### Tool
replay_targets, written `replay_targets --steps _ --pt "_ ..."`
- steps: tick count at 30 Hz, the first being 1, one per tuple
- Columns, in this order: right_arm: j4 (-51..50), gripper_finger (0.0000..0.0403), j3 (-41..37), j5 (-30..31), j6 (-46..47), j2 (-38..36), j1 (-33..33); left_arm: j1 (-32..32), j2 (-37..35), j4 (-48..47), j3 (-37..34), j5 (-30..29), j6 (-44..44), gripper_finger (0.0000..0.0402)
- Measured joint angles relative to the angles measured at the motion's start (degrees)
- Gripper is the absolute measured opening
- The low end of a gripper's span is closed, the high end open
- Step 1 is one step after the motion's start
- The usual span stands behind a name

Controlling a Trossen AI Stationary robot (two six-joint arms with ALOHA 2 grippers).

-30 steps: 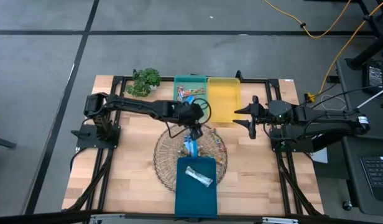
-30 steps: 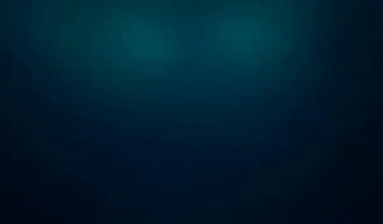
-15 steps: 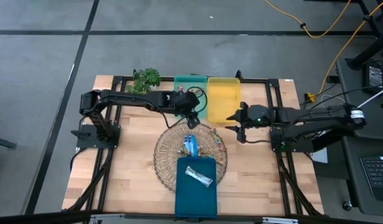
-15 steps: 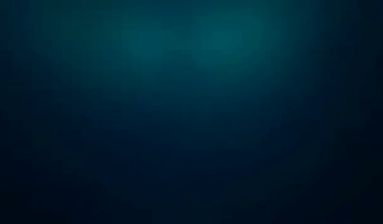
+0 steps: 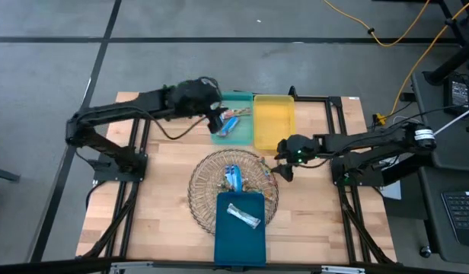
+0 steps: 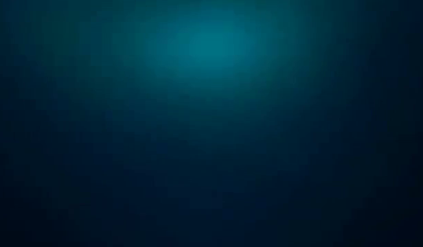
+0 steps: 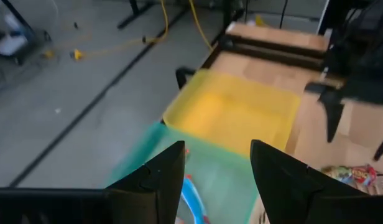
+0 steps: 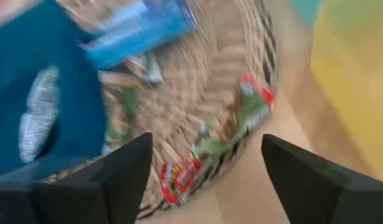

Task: Pick and place Granola Bars by type
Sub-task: Put the red granola bar into the green container

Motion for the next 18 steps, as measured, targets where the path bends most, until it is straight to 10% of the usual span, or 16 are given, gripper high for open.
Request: replay_targets --steps 18 --pt "3.1 0.0327 3.3 -1.1 14.2 16.3 0.2 2.6 -3.9 -1.2 -2.4 6.9 3.2 0.0171"
